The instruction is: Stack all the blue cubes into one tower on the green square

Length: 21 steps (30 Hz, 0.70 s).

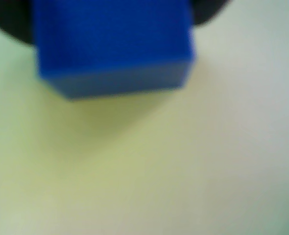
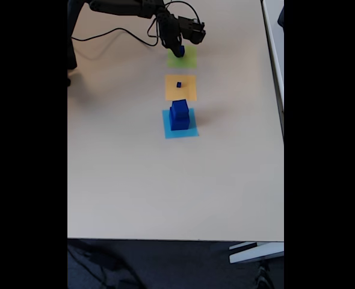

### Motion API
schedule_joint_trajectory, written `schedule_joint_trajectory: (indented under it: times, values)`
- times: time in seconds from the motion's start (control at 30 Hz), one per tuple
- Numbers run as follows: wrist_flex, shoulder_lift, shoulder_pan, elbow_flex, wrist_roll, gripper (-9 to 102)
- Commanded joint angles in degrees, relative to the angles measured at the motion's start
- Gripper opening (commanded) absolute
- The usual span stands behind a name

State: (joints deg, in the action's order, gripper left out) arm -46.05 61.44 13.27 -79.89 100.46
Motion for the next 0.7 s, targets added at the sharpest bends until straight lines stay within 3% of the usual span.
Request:
schedule_joint_trajectory:
  times: [0.0,0.67]
  values:
    - [0.0,0.7,-0.62,0.18,-0.18,12]
    - [1.05,0.18,-0.79,5.54,-7.29,23]
